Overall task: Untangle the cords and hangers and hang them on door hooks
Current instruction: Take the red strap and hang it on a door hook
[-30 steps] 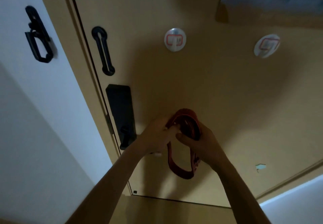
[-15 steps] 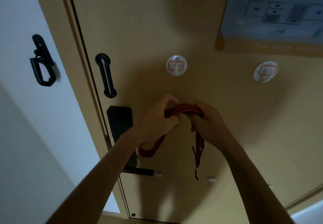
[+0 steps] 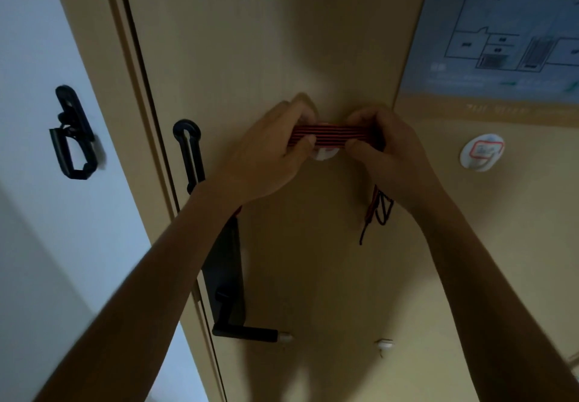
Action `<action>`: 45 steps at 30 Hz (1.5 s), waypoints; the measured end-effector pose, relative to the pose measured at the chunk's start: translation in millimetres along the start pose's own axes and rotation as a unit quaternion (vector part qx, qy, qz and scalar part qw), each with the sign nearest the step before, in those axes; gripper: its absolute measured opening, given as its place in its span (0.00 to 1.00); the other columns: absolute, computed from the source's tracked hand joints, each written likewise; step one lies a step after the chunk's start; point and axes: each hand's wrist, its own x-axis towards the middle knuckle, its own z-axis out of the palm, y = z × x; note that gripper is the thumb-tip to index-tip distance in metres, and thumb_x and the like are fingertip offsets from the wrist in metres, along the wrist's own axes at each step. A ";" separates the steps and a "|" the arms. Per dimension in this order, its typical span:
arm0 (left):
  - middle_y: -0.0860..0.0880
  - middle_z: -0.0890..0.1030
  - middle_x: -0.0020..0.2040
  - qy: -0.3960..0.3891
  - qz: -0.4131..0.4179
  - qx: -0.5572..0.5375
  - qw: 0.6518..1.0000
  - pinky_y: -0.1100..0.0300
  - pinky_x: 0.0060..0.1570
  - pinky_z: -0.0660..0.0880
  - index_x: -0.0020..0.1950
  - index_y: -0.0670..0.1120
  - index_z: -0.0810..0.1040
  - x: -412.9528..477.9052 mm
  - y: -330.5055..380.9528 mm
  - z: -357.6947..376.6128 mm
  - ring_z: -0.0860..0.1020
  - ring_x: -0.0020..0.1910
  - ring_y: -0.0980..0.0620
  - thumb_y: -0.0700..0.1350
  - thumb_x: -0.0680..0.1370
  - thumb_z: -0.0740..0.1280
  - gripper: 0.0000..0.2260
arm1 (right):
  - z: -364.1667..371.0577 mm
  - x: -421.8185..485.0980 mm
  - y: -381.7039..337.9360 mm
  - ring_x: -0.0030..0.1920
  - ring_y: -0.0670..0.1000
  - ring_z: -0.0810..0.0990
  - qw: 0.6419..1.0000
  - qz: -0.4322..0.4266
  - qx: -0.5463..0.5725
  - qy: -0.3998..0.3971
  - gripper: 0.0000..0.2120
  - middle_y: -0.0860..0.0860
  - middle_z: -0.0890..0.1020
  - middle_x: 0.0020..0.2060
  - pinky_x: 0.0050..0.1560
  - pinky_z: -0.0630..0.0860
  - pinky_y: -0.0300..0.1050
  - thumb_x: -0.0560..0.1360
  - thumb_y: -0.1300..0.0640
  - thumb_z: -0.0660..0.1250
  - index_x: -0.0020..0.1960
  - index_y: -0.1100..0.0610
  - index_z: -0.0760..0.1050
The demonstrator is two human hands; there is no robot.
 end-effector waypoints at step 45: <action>0.50 0.74 0.47 0.102 -0.157 -0.029 0.982 0.63 0.43 0.74 0.52 0.46 0.74 -61.7 -15.5 27.6 0.74 0.42 0.54 0.44 0.78 0.63 0.05 | 53.7 -66.3 4.3 0.47 0.52 0.75 0.970 0.054 -0.162 0.176 0.12 0.48 0.70 0.49 0.43 0.69 0.41 0.75 0.56 0.64 0.56 0.59 0.73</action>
